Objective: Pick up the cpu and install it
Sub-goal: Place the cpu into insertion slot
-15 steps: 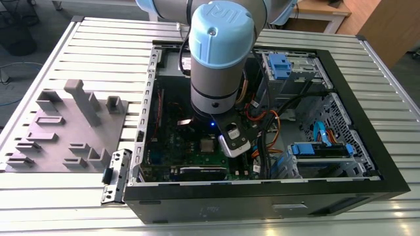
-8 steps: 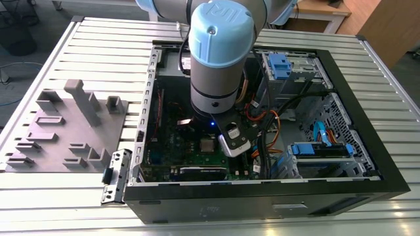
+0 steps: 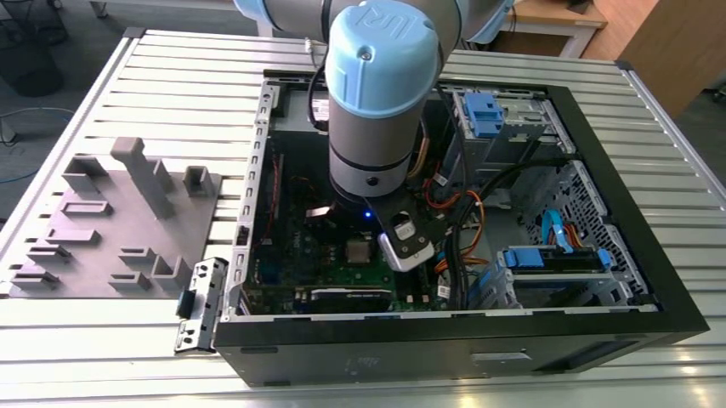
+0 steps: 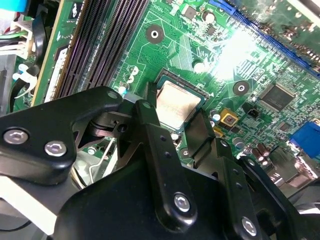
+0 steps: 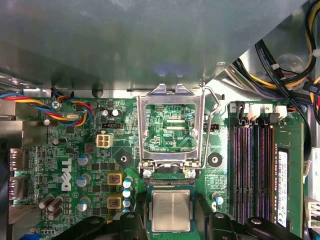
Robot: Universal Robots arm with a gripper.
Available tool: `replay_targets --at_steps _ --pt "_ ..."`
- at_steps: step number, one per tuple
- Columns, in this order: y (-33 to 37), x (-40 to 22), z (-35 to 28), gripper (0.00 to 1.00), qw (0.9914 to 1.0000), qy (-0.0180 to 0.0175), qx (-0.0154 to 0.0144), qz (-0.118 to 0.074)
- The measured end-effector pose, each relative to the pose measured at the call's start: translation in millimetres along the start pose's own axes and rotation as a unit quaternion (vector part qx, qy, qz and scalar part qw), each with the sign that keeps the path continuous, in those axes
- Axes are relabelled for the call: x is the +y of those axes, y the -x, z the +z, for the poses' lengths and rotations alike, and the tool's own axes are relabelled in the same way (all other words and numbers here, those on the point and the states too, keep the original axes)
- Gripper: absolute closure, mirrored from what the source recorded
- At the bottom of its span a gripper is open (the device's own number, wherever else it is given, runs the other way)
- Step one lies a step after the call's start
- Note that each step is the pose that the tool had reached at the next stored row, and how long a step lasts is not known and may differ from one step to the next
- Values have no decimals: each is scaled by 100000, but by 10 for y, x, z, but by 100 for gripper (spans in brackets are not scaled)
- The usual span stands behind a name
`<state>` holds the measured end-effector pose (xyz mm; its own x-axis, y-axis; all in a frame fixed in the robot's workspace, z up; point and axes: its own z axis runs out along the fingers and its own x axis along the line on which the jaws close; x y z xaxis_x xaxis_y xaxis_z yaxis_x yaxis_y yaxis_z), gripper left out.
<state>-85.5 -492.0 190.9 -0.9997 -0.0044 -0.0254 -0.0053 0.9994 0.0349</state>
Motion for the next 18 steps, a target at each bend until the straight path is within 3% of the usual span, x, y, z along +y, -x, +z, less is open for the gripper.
replay_targets --at_steps 18 --pt "-21 -1 26 53 100000 34 14 -51"
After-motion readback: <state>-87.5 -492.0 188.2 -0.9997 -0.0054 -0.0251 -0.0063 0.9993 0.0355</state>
